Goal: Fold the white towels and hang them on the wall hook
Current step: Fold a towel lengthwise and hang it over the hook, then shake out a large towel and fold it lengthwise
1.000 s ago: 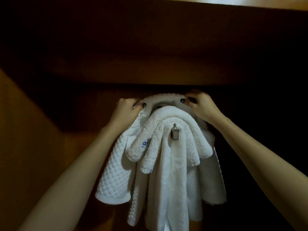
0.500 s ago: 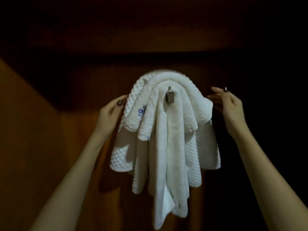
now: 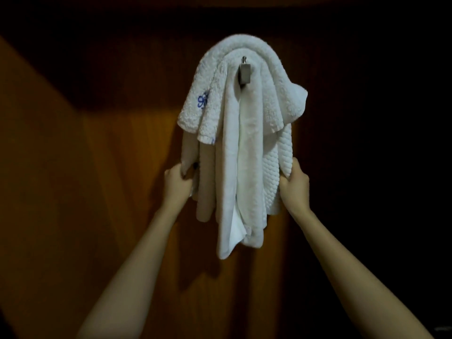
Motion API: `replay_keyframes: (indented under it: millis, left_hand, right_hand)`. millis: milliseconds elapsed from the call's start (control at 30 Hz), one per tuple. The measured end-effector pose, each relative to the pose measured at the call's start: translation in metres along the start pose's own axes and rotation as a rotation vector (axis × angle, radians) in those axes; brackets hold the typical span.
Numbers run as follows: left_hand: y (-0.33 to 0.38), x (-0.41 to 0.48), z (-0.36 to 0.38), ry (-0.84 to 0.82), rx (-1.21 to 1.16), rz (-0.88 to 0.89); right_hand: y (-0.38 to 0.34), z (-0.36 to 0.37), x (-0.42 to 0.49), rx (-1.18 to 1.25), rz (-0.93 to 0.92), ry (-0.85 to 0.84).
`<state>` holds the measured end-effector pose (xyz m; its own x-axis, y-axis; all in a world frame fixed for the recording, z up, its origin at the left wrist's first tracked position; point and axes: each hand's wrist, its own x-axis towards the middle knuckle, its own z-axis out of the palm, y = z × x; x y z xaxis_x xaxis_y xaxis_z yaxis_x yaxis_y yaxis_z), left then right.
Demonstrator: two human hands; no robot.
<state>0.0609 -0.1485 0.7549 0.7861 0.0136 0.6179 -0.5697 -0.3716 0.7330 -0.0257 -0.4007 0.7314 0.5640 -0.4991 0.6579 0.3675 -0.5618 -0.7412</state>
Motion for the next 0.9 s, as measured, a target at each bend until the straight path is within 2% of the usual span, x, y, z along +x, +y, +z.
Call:
replay_keyframes:
  millis: [133,267,467,533,700,900]
  left_hand:
    - [0.004,-0.013,0.021,-0.046,0.029,-0.023]
    - [0.007,-0.032,0.019,0.018,0.048,-0.049]
    - [-0.013,-0.107,-0.002,-0.035,-0.212,-0.064]
    - [-0.013,-0.136,-0.01,-0.077,-0.227,-0.06]
    - [-0.015,-0.228,-0.019,-0.284,-0.129,-0.014]
    - [-0.02,-0.381,-0.013,-0.673,-0.017,-0.062]
  right_hand:
    - [-0.004,0.012,-0.015,-0.014,-0.061,-0.02]
    - [-0.008,0.001,-0.026,0.157,0.103,-0.104]
    - [-0.014,-0.031,-0.089,0.124,0.258,-0.069]
    - [-0.019,-0.043,-0.121,0.081,0.311,-0.08]
    - [-0.03,-0.078,-0.229,-0.077,0.387,-0.112]
    - [-0.021,-0.141,-0.395,-0.23,0.643,-0.213]
